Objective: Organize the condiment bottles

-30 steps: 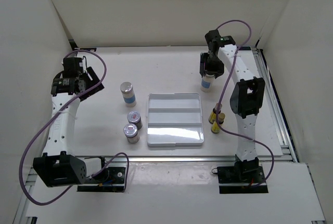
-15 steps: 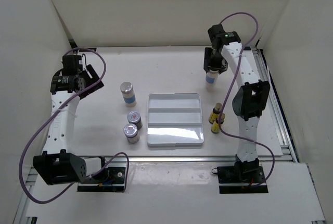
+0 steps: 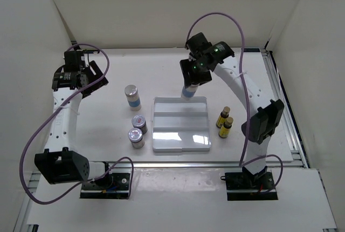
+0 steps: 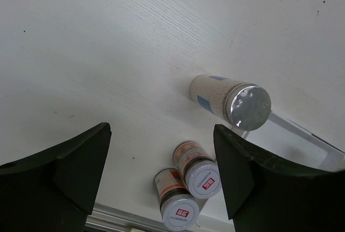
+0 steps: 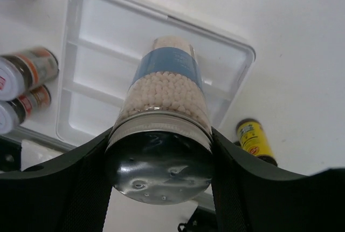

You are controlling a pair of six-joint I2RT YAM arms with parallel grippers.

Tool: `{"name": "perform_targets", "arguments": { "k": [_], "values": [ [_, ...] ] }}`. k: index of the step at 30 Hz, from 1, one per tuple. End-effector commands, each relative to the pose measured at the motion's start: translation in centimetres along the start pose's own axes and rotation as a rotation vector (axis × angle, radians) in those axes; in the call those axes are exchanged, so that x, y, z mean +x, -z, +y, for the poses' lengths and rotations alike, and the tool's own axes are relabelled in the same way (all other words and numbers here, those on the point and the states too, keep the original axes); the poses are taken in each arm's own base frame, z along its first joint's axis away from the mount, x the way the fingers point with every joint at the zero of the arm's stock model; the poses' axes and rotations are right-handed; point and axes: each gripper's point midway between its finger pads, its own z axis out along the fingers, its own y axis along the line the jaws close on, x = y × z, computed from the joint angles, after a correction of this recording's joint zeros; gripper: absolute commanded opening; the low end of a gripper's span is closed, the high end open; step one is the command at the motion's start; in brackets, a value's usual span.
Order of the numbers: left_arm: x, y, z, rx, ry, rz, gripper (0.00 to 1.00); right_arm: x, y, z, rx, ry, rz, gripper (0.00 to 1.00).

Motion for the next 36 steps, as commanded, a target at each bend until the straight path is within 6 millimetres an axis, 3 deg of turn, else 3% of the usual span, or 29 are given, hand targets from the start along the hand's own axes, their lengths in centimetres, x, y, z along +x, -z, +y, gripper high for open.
{"name": "perform_targets", "arguments": {
  "k": [1,12,15,24,36],
  "values": [
    [-1.0,1.1,-2.0,0.079,-0.025,-0.029,0.87,1.1,-1.2,-0.8,-0.009,0.006,0.041,0.00],
    [-1.9,0.8,-4.2,0.126,-0.092,-0.054,0.91,4.5,-6.3,-1.3,-0.020,0.002,0.160,0.00],
    [-0.8,0.0,-4.9,0.149,-0.108,-0.021,0.93,5.0,-7.3,-2.1,0.023,0.004,0.181,0.00],
    [0.5,-0.5,-6.1,0.196,-0.179,0.003,0.96,5.3,-9.1,-4.2,0.132,-0.026,0.199,0.01],
    [1.1,-1.0,-6.6,0.203,-0.153,0.030,0.96,4.7,-9.0,-6.1,0.179,-0.086,0.193,0.00]
  ]
}}
